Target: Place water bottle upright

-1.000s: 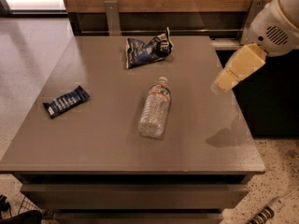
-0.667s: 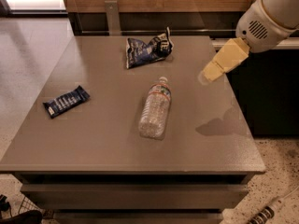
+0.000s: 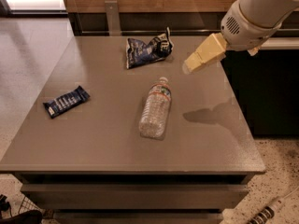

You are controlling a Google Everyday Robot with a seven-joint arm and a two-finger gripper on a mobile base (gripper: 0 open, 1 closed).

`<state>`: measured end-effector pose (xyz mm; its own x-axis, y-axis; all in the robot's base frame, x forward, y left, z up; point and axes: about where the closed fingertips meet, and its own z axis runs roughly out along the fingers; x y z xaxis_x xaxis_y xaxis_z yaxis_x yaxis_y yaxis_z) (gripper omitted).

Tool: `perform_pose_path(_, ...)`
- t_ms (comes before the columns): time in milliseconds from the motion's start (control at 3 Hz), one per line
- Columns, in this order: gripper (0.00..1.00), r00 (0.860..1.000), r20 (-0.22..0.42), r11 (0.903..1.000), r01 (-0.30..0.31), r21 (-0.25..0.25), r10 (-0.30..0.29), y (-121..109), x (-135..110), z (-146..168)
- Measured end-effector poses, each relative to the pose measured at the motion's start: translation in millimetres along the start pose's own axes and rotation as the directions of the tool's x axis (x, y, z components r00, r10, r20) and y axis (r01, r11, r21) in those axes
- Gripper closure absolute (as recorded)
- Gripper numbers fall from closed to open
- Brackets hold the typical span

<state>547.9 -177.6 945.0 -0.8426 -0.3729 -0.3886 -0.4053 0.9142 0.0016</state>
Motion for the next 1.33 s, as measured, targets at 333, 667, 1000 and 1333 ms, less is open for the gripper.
perform_pose_path(333,0.00,0.999,0.002,0.9988,-0.049,-0.004,0.049,1,1,0)
perform_pose_path(667,0.00,0.999,0.002,0.9985,-0.054,-0.006,0.054,1,0,0)
perform_pose_path(1000,0.00,0.992,0.002,0.9911,-0.130,-0.032,0.130,4,-6,7)
perform_pose_path(1333,0.00,0.964,-0.065,0.9643,-0.261,-0.047,0.257,8,-20,24)
